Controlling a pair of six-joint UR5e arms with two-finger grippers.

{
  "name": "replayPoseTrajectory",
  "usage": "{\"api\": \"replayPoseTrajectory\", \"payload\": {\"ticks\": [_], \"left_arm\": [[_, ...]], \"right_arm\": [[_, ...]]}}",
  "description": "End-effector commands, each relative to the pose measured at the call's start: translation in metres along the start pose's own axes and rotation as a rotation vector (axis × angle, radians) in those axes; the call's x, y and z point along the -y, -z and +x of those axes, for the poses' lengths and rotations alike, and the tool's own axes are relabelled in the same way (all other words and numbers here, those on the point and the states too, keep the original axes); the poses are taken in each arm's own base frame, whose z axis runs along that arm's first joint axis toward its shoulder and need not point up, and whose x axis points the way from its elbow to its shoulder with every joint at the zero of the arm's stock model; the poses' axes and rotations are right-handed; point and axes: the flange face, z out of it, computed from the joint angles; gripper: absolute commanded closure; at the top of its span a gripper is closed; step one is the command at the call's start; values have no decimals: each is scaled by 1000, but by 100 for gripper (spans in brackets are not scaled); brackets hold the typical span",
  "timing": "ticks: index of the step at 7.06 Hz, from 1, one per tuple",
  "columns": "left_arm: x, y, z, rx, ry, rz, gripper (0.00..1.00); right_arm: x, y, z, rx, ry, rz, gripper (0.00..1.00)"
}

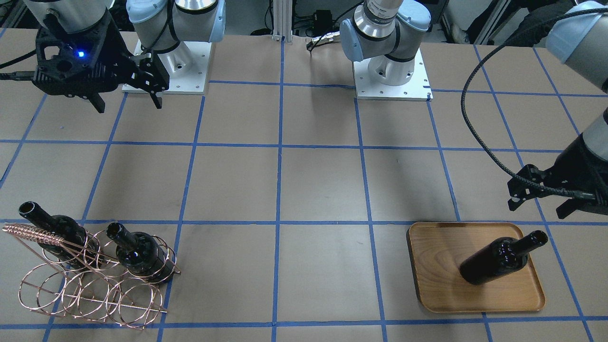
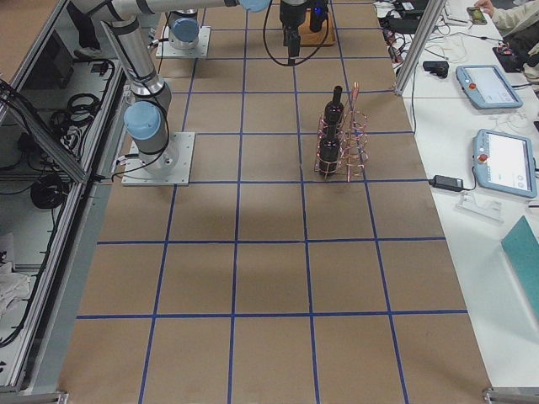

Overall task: Take wine from basket and place on tray
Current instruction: 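Lower the held bottle onto the wooden tray with the left gripper, then open the left gripper to release the bottle on the tray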

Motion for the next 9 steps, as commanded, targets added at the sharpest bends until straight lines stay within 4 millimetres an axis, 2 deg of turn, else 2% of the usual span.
{"api": "replayPoseTrajectory", "payload": {"ticks": [1, 2, 3, 4, 5, 6, 9], "left_arm": [[-34, 63, 45, -15, 44, -24, 0], [-49, 93, 90, -14, 57, -29, 0], [-65, 111, 132, 32, 153, -38, 0], [-71, 122, 185, 47, 127, -29, 0], [-82, 114, 239, 22, 146, -56, 0], [-91, 101, 266, 22, 164, -74, 0], [-84, 103, 263, 19, 168, -48, 0]], "right_arm": [[-1, -3, 1, 1, 3, -8, 0], [-1, -3, 0, 1, 4, -8, 0], [-1, -3, 0, 1, 6, -8, 0], [-1, -2, 1, -1, 10, -3, 0], [-1, -2, 1, 0, 6, -3, 0], [-1, -2, 1, -1, 9, -3, 0], [-3, -1, 1, -2, 11, 0, 0]]}}
